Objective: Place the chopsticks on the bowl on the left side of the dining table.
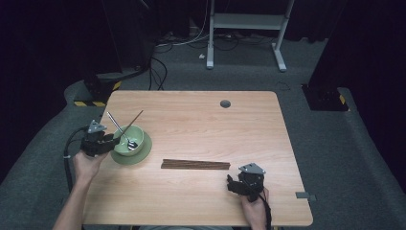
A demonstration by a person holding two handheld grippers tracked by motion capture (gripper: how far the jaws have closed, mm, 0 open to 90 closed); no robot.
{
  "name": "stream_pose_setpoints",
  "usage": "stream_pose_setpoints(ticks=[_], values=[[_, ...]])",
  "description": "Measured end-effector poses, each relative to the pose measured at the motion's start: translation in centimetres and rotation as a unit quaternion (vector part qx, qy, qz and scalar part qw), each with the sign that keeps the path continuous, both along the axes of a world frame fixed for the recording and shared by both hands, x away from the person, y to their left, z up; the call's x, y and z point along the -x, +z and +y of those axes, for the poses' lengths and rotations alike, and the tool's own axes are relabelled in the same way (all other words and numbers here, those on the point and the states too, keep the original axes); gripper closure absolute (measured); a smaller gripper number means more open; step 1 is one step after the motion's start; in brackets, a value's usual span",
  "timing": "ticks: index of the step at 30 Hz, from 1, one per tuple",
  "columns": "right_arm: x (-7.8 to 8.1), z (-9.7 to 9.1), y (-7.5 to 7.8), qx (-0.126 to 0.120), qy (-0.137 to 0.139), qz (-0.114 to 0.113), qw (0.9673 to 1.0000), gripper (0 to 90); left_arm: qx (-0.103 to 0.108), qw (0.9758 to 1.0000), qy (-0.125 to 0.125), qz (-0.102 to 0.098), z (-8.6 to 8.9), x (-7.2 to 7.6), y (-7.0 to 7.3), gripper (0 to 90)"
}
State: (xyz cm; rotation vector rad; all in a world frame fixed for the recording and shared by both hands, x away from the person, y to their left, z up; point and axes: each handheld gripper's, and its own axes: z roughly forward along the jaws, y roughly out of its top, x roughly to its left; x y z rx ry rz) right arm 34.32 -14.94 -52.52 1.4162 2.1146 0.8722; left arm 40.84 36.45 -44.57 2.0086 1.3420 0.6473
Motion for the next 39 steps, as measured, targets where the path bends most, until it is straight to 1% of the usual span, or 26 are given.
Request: stream_pose_setpoints(ticks=[1,4,5,8,10,11,12,13,16,17,19,21,24,26,28,32,36,37,39], values=[[0.0,0.0,0.0,0.0,0.0,0.0,1.0,17.1,0.004,1.0,0.001,-0.001,0.0,0.0,0.0,59.8],[0.0,0.0,0.0,0.0,0.0,0.0,1.0,17.1,0.007,1.0,0.002,-0.001,-0.1,0.0,0.1,57.0],[0.0,0.0,0.0,0.0,0.0,0.0,1.0,17.1,0.012,0.9999,0.002,-0.001,-0.1,0.0,0.2,56.4],[0.0,0.0,0.0,0.0,0.0,0.0,1.0,17.1,0.013,0.9999,0.002,-0.002,-0.2,0.1,0.2,54.9],[0.0,0.0,0.0,0.0,0.0,0.0,1.0,17.1,0.012,0.9999,0.003,-0.005,-0.4,0.1,0.3,53.9],[0.0,0.0,0.0,0.0,0.0,0.0,1.0,17.1,0.012,0.9998,0.006,-0.011,-0.6,0.2,0.4,53.5],[0.0,0.0,0.0,0.0,0.0,0.0,1.0,17.1,0.012,0.9998,0.006,-0.011,-0.6,0.2,0.4,53.0],[0.0,0.0,0.0,0.0,0.0,0.0,1.0,17.1,0.016,0.9998,0.006,-0.013,-0.7,0.3,0.5,53.0],[0.0,0.0,0.0,0.0,0.0,0.0,1.0,17.1,0.014,0.9997,0.003,-0.017,-1.1,0.3,0.6,52.0],[0.0,0.0,0.0,0.0,0.0,0.0,1.0,17.1,0.018,0.9996,0.001,-0.022,-1.4,0.4,0.7,51.9],[0.0,0.0,0.0,0.0,0.0,0.0,1.0,17.1,0.02,0.9996,-0.002,-0.021,-1.5,0.4,0.7,51.6],[0.0,0.0,0.0,0.0,0.0,0.0,1.0,17.1,0.017,0.9997,-0.003,-0.02,-1.7,0.3,0.7,51.1],[0.0,0.0,0.0,0.0,0.0,0.0,1.0,17.1,0.025,0.9995,-0.005,-0.021,-1.8,0.4,0.7,51.1],[0.0,0.0,0.0,0.0,0.0,0.0,1.0,17.1,0.025,0.9995,-0.006,-0.019,-1.8,0.4,0.7,51.1],[0.0,0.0,0.0,0.0,0.0,0.0,1.0,17.1,0.021,0.9996,-0.008,-0.017,-1.9,0.4,0.7,51.1],[0.0,0.0,0.0,0.0,0.0,0.0,1.0,17.1,0.032,0.9991,-0.014,-0.024,-2.2,0.7,1.0,50.9],[0.0,0.0,0.0,0.0,0.0,0.0,1.0,17.1,0.03,0.999,-0.018,-0.028,-2.6,0.8,1.2,50.3],[0.0,0.0,0.0,0.0,0.0,0.0,1.0,17.1,0.026,0.9989,-0.022,-0.032,-2.9,0.8,1.3,50.2],[0.0,0.0,0.0,0.0,0.0,0.0,1.0,17.1,0.027,0.9989,-0.023,-0.032,-3.0,0.8,1.3,49.9]])
